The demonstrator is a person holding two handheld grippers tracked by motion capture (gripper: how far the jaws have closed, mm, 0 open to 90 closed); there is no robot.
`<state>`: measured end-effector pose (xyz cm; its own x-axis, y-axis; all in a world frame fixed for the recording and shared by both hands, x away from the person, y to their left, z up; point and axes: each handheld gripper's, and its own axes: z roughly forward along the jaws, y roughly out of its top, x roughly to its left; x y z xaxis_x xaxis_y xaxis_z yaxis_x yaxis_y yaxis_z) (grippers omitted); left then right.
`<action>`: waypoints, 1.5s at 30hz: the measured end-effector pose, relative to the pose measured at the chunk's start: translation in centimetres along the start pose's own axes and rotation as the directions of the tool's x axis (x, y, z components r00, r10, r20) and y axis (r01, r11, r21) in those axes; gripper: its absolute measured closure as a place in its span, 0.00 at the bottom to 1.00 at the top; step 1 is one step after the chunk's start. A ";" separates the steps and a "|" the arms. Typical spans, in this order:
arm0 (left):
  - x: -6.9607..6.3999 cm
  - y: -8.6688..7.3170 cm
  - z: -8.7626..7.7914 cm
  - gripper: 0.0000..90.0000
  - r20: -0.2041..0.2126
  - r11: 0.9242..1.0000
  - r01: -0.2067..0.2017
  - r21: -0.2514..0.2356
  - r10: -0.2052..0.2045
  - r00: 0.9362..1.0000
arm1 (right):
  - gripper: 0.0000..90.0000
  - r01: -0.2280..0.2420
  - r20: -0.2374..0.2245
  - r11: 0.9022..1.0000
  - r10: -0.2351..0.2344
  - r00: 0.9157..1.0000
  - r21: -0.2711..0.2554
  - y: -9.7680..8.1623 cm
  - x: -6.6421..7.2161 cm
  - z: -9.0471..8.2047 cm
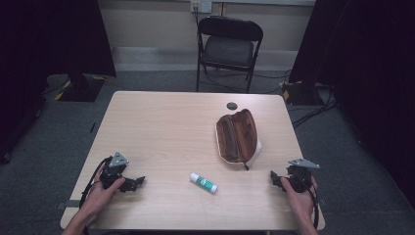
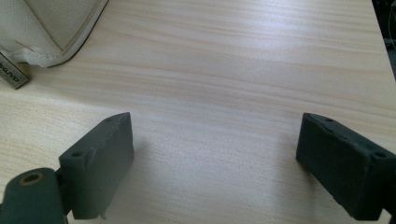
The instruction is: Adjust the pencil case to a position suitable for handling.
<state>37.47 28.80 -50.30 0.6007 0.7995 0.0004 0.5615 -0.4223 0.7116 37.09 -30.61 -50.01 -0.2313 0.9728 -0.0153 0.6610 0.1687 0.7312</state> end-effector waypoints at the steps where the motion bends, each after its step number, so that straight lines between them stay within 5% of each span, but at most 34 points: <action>1: 0.0 0.0 0.0 0.00 0.001 1.000 -0.001 0.001 0.001 1.000 | 0.12 -0.005 0.002 1.000 0.005 1.000 0.000 0.0 0.1 0.0; 7: 0.0 0.1 0.1 0.00 0.000 1.000 0.001 -0.001 -0.001 1.000 | 0.18 -0.009 0.000 1.000 0.009 1.000 -0.013 -0.1 0.3 -0.2; 8: 0.0 0.1 0.1 0.00 0.000 1.000 0.000 -0.001 0.000 1.000 | 0.28 0.001 -0.012 1.000 -0.001 1.000 -0.019 0.0 0.5 -0.3; 17: 0.0 0.0 0.0 0.00 -0.005 1.000 0.004 0.001 -0.004 1.000 | 0.51 0.024 -0.154 0.999 -0.030 0.988 -0.039 0.3 2.2 -2.2; 25: 0.0 0.0 0.0 0.00 -0.005 1.000 0.004 0.001 -0.004 1.000 | 0.70 0.109 -0.295 0.990 -0.132 0.946 -0.094 1.2 5.7 -3.5; 32: 0.0 0.0 0.0 0.00 -0.005 1.000 0.004 0.001 -0.004 1.000 | 0.79 0.188 -0.390 0.973 -0.227 0.892 -0.137 2.8 9.1 -2.9; 33: 0.0 0.0 0.0 0.00 -0.005 1.000 0.003 0.001 -0.003 1.000 | 0.79 0.188 -0.390 0.973 -0.227 0.892 -0.137 2.8 9.1 -2.9; 34: 0.0 0.0 0.0 0.00 -0.005 1.000 0.004 0.001 -0.004 1.000 | 0.82 0.201 -0.415 0.970 -0.242 0.877 -0.140 3.4 9.9 -2.6; 40: 0.0 0.0 0.0 0.00 -0.005 1.000 0.002 0.002 -0.002 1.000 | 0.85 0.244 -0.444 0.959 -0.284 0.850 -0.145 5.1 12.0 -0.9; 45: 0.0 0.0 0.0 0.00 -0.005 1.000 0.004 0.001 -0.004 1.000 | 0.83 0.248 -0.453 0.957 -0.289 0.843 -0.149 6.7 13.5 0.6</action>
<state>37.48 28.74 -50.29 0.5960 0.8030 0.0009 0.5644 -0.4196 0.7109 38.79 -16.25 -45.72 -0.7099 0.6992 0.0849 0.4691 0.3794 0.7975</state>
